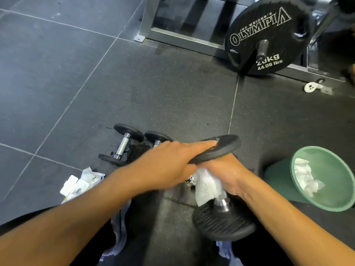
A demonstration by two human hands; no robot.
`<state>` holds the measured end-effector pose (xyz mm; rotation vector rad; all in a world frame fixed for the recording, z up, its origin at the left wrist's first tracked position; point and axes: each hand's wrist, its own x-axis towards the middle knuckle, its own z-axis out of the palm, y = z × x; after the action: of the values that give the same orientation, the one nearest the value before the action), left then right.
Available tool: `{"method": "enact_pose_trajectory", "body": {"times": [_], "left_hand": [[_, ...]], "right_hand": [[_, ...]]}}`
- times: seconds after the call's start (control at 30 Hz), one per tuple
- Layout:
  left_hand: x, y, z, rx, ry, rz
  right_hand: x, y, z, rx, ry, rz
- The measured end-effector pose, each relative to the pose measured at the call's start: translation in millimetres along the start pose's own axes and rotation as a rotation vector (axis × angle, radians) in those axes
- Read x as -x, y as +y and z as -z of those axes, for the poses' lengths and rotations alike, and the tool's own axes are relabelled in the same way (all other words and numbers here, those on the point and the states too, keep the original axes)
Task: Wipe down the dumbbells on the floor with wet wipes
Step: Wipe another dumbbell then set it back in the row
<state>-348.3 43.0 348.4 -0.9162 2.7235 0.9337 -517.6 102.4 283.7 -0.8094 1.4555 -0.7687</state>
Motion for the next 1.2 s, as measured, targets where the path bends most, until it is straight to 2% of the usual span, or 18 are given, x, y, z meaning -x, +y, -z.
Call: {"method": "enact_pose_trajectory", "body": {"times": [0.07,0.13,0.2,0.27,0.33,0.43,0.5,0.57,0.67,0.7,0.77,0.87,0.93,1.0,1.13,1.2], "left_hand": [[-1.6,-16.4,10.3,0.148,-0.029,-0.012],[-2.7,-25.2,15.3,0.386,0.009,-0.039],[-3.3,-27.4,19.1,0.555,0.057,-0.092],[-4.0,-23.8,23.1,0.637,0.095,-0.136],[-7.8,-21.3,20.6,0.733,0.172,-0.093],[-13.9,-22.6,12.1,0.977,0.286,0.239],[-15.8,-26.7,8.2,1.164,0.263,0.561],[-18.5,-25.0,4.9,1.410,0.150,0.729],[-21.8,-6.0,-5.4,1.782,-0.100,0.656],[-22.5,1.6,-7.3,1.896,-0.130,0.633],[-26.0,9.3,-10.2,2.069,-0.057,0.655],[-32.2,9.4,-13.0,2.141,0.151,0.577],[-37.4,9.7,-15.4,2.059,0.367,0.458],[-39.3,14.8,-16.5,1.730,0.644,0.256],[-37.9,10.4,-23.0,0.420,0.965,-0.318],[-40.1,4.7,-27.4,0.001,1.059,-0.510]], "right_hand": [[9.3,0.5,-3.2,-0.370,-0.100,-0.139],[15.5,-3.2,-6.5,-0.557,-0.211,-0.233],[18.1,-4.7,-10.1,-0.752,-0.335,-0.220],[18.3,-8.6,-12.8,-0.859,-0.382,-0.123],[16.2,-14.7,-11.4,-0.866,-0.288,-0.047],[16.6,-36.5,-2.4,-0.882,-0.113,0.063],[24.2,-61.1,5.9,-0.893,0.047,0.173],[32.7,-86.8,12.9,-0.974,0.135,0.281],[34.4,-100.8,22.1,-1.045,0.167,0.343],[33.2,-100.7,22.1,-1.039,0.196,0.328],[27.8,-99.0,21.2,-1.048,0.187,0.316],[18.9,-96.6,16.1,-1.094,0.136,0.329],[10.5,-94.2,15.0,-1.128,0.180,0.298],[1.6,-91.0,16.4,-1.123,0.280,0.267],[-10.5,-82.5,17.0,-1.161,0.378,0.101],[-12.1,-79.1,14.6,-1.192,0.356,0.032]]}}
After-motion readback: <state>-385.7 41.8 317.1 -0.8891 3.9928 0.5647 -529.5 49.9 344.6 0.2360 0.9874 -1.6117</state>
